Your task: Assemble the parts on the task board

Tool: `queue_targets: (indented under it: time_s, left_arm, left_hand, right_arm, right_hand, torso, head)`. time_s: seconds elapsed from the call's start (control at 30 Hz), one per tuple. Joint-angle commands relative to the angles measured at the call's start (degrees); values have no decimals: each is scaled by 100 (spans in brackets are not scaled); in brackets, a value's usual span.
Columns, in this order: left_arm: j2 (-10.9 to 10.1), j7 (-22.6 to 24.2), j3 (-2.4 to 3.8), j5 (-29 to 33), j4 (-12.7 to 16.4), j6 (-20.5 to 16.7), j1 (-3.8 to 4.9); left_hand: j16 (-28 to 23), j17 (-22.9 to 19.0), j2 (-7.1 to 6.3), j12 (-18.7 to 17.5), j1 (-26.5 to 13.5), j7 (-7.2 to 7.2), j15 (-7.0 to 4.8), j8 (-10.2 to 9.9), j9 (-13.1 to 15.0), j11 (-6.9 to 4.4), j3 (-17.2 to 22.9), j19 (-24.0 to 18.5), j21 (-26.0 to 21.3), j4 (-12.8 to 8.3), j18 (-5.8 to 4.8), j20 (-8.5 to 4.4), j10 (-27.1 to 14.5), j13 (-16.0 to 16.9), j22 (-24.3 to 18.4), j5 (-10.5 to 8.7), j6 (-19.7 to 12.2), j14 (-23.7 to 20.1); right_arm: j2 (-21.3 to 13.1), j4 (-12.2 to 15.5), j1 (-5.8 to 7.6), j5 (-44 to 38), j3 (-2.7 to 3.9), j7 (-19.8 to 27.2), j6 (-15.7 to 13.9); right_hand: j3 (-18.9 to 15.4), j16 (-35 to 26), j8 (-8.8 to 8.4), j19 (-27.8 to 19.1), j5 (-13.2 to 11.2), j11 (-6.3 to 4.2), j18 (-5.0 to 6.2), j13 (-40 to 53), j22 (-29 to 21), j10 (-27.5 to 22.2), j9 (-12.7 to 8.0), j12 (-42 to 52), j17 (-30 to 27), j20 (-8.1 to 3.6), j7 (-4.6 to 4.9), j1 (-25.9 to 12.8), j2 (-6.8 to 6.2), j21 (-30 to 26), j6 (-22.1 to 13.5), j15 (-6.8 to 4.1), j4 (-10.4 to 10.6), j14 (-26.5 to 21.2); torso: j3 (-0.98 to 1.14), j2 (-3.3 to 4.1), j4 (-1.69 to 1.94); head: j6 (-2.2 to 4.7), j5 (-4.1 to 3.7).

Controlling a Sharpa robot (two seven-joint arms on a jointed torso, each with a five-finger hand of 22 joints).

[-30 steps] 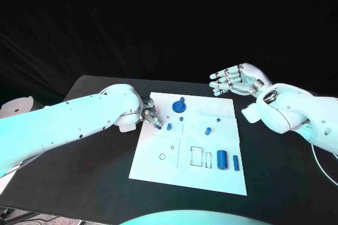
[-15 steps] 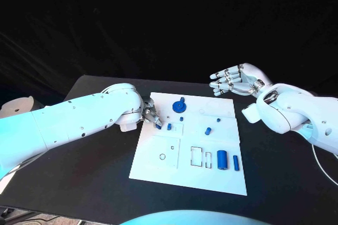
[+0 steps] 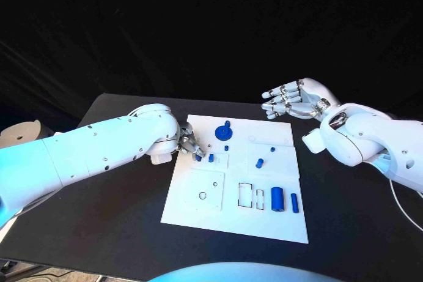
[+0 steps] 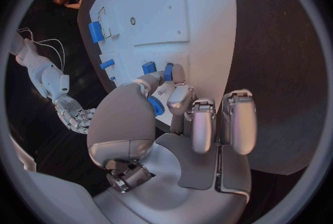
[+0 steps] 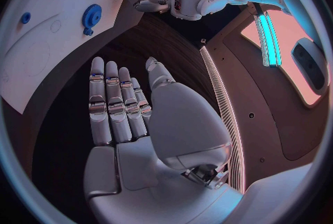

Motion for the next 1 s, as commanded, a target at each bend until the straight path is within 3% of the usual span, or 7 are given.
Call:
queue_targets:
  time_s: [0.03, 0.43, 0.77, 0.83, 1.0]
  left_arm:
    - [22, -214, -37, -14, -28, 215, -50]
    - [49, -230, -37, -166, -64, 238, -50]
    - [58, -242, -35, -176, -152, 239, -49]
    - [57, -244, -34, -177, -155, 232, -49]
    - [50, -243, -31, -175, -139, 171, -50]
  left_hand:
    - [18, 1510, 2, 33, -87, 30, -32, -27, -27, 14, -62, 490, 39, 0, -95, -51, 49, 18, 1222, 1, 18, 592]
    - [18, 1510, -1, 40, -165, 21, -39, -48, -44, 8, -344, 501, 61, 93, -102, -57, 60, 41, 1251, -6, 68, 592]
    - [18, 1510, -51, 65, -295, 12, -46, -71, -69, 0, -1159, 523, 109, 334, -118, -67, 94, 103, 1309, -28, 154, 592]
    - [18, 1510, -30, 68, -299, 4, -50, -74, -72, -7, -1350, 524, 112, 393, -119, -69, 101, 113, 1313, -198, 166, 592]
    - [18, 1510, 85, 76, -220, -6, -56, -80, -81, -15, -1821, 531, 124, 584, -123, -76, 117, 145, 1330, -1029, 187, 592]
  right_arm:
    - [-1, 13, -1, -55, 1, 19, 97]
    - [-4, 21, 0, 18, 1, 15, 120]
    - [-8, 21, 1, 22, 1, 12, 131]
    - [-8, 19, 1, 22, 1, 13, 132]
    - [-5, 12, 1, 21, 1, 16, 135]
  right_hand:
    - [-9, -1, 6, 45, -28, -18, 43, -8, 4, -20, -3, -32, -6, -2, -1, 50, 10, -25, -48, -8, -34, -8]
    - [-8, -1, 6, 46, -27, -18, 43, -8, 4, -20, -3, -32, -6, -2, 0, 48, 10, -25, -48, -8, -35, -8]
    - [-5, -2, 6, 47, -24, -16, 42, -8, 4, -20, -3, -33, -9, -2, 1, 41, 10, -28, -49, -7, -35, -7]
    - [-5, -2, 6, 47, -24, -16, 42, -8, 4, -20, -3, -33, -9, -2, 1, 41, 10, -28, -49, -7, -35, -7]
    - [-5, -2, 6, 47, -24, -16, 42, -8, 4, -20, -3, -33, -9, -2, 1, 41, 10, -28, -49, -7, -35, -7]
  torso:
    - [-2, -2, 3]
    - [-1, -2, 1]
    - [-5, -5, 5]
    - [-6, -5, 4]
    - [-8, -5, -1]
  head:
    - [-12, -9]
    - [-19, -14]
    - [-19, -17]
    - [-18, -16]
    - [-19, -17]
